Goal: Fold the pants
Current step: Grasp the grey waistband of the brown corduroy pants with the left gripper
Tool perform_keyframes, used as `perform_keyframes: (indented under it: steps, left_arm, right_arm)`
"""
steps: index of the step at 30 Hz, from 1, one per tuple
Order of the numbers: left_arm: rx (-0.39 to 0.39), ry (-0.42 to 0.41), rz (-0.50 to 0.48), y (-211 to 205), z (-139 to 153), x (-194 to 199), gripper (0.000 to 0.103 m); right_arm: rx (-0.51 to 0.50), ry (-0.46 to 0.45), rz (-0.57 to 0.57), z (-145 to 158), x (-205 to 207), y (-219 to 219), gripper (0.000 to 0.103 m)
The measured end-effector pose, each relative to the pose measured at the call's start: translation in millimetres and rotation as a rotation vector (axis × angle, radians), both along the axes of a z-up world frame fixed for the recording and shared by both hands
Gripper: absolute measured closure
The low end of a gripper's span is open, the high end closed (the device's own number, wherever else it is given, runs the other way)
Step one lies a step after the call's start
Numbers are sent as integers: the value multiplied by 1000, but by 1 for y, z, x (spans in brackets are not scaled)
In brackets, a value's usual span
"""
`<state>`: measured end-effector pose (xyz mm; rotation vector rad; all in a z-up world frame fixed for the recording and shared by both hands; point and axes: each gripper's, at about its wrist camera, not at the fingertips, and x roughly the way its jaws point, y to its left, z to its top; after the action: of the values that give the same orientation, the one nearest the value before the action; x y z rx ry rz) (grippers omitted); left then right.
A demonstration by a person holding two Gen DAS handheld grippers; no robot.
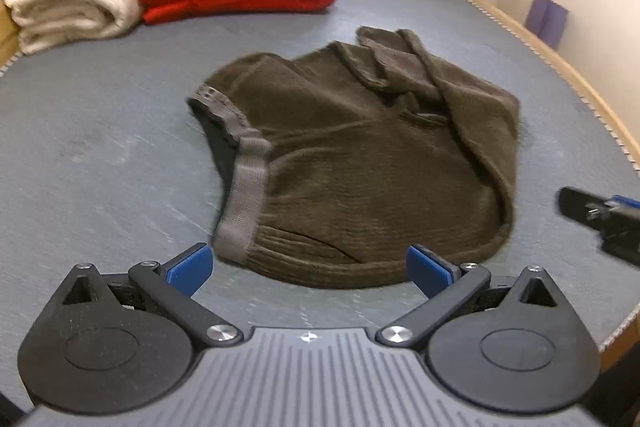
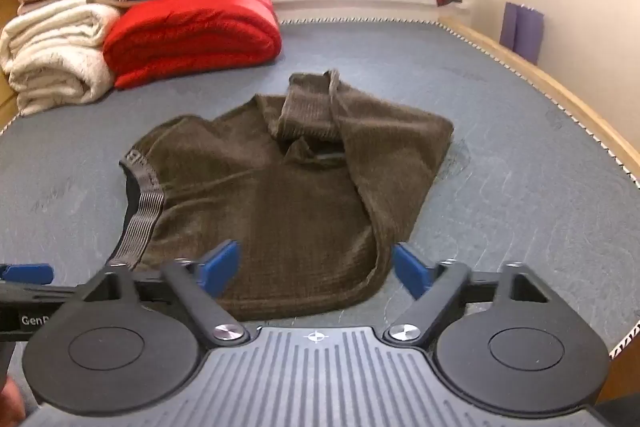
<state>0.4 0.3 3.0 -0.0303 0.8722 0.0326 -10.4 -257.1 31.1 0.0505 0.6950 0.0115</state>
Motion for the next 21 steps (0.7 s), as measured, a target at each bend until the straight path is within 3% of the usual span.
perform_keyframes:
  steps: [1, 3, 4, 7, 10, 12, 14, 15, 16, 17, 18, 21]
  left_arm:
    - [10, 3, -1, 1, 4, 1, 0]
    - [21, 21, -20, 4, 15, 7, 0]
    - [9, 31, -40, 8, 21, 12, 0]
    - [-47, 8, -97, 24, 43, 31, 0]
    - [-6, -17, -141, 42, 56, 66, 0]
    - [-18, 8, -171, 57, 39, 92, 0]
    - [-1, -37, -162, 71, 20, 100, 3]
    - [5, -26, -148, 77, 5, 103, 18]
    - [20, 61, -121, 84, -12, 113, 60]
    - [2, 126, -81, 91, -20, 121, 81]
    - [-61, 130, -57, 99, -22, 127, 91]
    - [-213, 46, -51, 118, -15, 141, 92]
  right_arm:
    - [13, -10, -6, 2, 0, -2, 31]
    - [43, -38, -26, 6, -1, -8, 50]
    - [61, -55, -34, 8, -2, -12, 52]
    - [93, -117, -46, 14, -6, -19, 53]
    - [109, -157, -14, 16, -8, -20, 53]
    - [91, -166, 16, 14, -9, -16, 53]
    - [38, -178, 41, 13, -9, -8, 52]
    - [6, -188, 43, 12, -10, -4, 52]
    - [-29, -203, 43, 11, -10, 0, 52]
    - [-43, -205, 46, 10, -10, 2, 52]
    - [-46, -198, 50, 8, -8, 4, 52]
    - [-12, -161, 88, 1, -1, 9, 52]
